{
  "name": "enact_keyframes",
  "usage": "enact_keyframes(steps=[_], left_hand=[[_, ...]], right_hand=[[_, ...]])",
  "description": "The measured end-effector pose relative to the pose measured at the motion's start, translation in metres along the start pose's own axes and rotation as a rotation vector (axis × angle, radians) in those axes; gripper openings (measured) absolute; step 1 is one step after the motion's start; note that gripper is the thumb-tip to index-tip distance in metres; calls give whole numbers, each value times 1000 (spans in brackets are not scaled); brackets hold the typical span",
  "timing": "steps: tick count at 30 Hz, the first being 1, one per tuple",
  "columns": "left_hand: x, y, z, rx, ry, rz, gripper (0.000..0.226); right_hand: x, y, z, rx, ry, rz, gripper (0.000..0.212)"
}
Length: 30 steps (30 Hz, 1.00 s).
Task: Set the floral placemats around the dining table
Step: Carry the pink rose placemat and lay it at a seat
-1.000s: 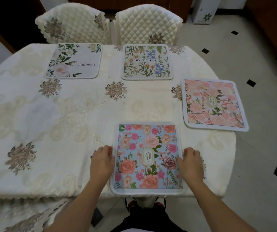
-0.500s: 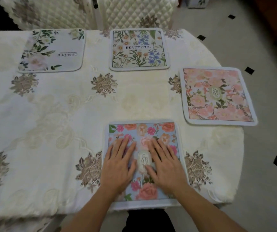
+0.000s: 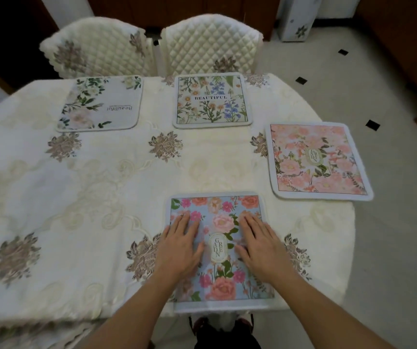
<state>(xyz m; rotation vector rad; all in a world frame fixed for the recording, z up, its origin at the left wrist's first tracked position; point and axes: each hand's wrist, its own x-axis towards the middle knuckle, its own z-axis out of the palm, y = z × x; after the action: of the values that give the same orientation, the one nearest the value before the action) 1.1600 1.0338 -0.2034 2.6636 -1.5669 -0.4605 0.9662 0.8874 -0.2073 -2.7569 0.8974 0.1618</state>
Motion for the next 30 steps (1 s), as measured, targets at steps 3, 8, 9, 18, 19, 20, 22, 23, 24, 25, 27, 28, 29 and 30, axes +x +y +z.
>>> enact_keyframes(steps=[3, 8, 9, 18, 19, 20, 22, 23, 24, 25, 27, 28, 29, 30], left_hand=[[3, 12, -33, 88, 68, 32, 63], [12, 31, -101, 101, 251, 97, 65], [13, 33, -114, 102, 287, 103, 64], [25, 52, -177, 105, 459, 217, 60], [27, 57, -179, 94, 457, 242, 59], [30, 63, -181, 87, 459, 272, 59], [37, 77, -181, 82, 461, 347, 59], [41, 85, -179, 80, 459, 388, 59], [44, 95, -177, 77, 457, 429, 60], [46, 105, -173, 69, 454, 467, 60], [46, 128, -164, 46, 433, 536, 61], [45, 140, -160, 38, 415, 567, 61], [43, 151, -155, 31, 402, 594, 61], [42, 162, -151, 25, 390, 619, 60]], right_hand=[[10, -10, -38, -17, 44, -13, 67], [36, -24, -110, -62, 197, -38, 61], [40, -26, -123, -68, 211, -48, 61], [39, -23, -196, -132, 405, -17, 56], [35, -20, -198, -130, 422, 5, 55], [29, -17, -199, -135, 438, 29, 55], [14, -9, -198, -135, 470, 95, 54], [4, -3, -195, -130, 487, 138, 53], [-6, 4, -190, -123, 497, 184, 52], [-18, 11, -185, -122, 499, 234, 51], [-45, 27, -175, -139, 493, 337, 53], [-60, 34, -170, -147, 487, 388, 54], [-74, 42, -165, -149, 476, 438, 55], [-88, 49, -162, -145, 467, 486, 57]])
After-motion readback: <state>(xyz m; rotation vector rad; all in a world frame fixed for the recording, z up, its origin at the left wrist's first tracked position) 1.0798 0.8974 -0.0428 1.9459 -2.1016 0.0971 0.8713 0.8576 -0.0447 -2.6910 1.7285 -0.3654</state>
